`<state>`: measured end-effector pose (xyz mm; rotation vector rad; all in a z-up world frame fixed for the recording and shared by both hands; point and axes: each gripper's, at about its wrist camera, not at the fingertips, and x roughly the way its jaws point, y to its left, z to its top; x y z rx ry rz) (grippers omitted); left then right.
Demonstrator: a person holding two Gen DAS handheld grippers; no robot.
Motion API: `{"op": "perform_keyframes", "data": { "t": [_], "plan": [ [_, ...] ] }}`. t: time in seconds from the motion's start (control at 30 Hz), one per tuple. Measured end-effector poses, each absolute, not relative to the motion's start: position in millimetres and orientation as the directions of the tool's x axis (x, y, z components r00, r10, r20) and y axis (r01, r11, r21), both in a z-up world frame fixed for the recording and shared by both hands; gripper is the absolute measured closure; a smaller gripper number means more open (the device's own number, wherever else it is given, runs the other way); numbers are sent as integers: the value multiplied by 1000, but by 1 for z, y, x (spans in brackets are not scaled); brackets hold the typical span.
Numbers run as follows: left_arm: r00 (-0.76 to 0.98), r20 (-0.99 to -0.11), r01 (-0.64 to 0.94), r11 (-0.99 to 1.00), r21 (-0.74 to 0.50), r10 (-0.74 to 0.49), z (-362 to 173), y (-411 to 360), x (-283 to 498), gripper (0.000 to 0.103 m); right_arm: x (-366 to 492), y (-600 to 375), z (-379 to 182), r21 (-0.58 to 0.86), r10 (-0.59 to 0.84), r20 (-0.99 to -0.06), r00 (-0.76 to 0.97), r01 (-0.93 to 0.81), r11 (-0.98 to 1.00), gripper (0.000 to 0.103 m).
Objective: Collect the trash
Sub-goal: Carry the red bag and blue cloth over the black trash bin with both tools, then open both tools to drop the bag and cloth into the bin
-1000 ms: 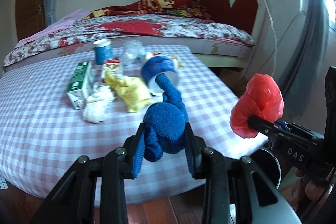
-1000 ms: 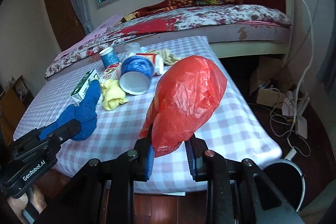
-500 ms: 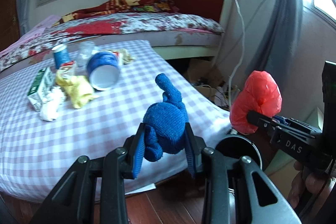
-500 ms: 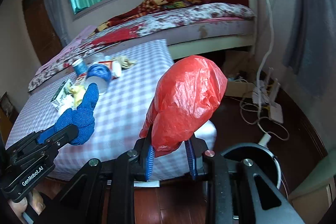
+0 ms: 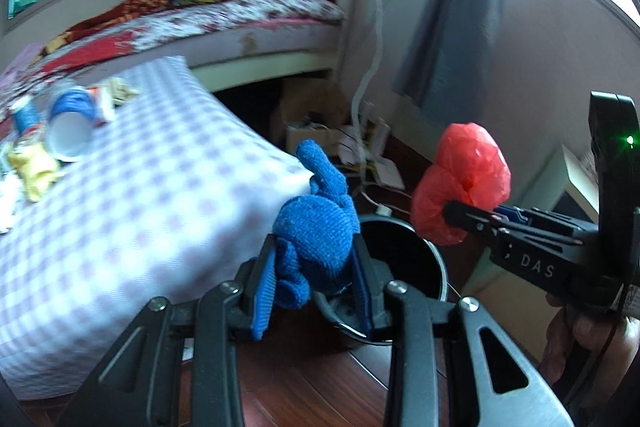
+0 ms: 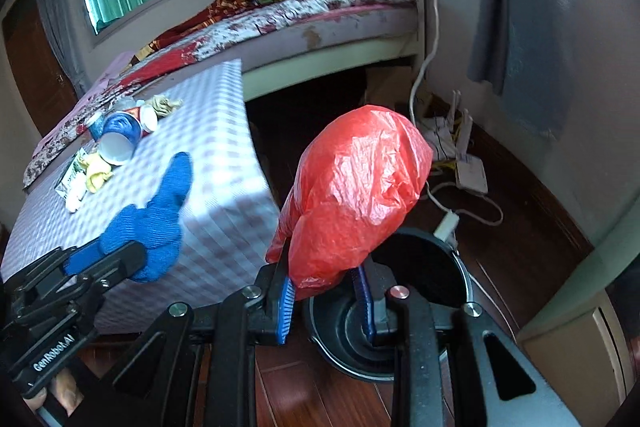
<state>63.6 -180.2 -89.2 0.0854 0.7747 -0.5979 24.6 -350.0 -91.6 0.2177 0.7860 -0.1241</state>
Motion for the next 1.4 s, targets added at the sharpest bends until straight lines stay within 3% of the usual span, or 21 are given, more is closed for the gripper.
{"op": "perform_keyframes", "data": {
  "t": [0.7,0.77,0.8,0.83,0.87,0.93,1.1,1.2,1.4],
  "plan": [
    [320,-829,593,779,-202,-459,-183,-262,90,67,29,-420,-206,88,7,-877,481,145,985,75],
    [304,-833,596,774,-211,-461,-187,-265,93,57,34,-420,-214,90,19,-884,467,131,987,75],
    [316,-836,591,782,-197,-449,-189,-266,93,37,36,-420,-218,87,21,-888,460,123,989,74],
    [333,-837,585,791,-179,-435,-189,-266,94,19,39,-419,-224,82,23,-895,445,113,990,63],
    [350,-829,580,795,-175,-437,-188,-263,93,14,44,-418,-229,64,11,-906,424,112,992,43],
    [382,-822,556,815,-160,-422,-184,-255,93,3,46,-421,-239,-30,-84,-920,383,145,989,29],
    [440,-824,504,858,-104,-358,-176,-237,93,1,41,-430,-237,-41,-115,-923,368,203,978,20],
    [482,-813,479,875,-68,-327,-167,-232,92,1,42,-427,-225,-28,-115,-907,405,213,977,3],
    [552,-770,446,893,-51,-320,-138,-207,83,1,45,-407,-189,-36,-145,-866,479,228,973,1]
  ]
}}
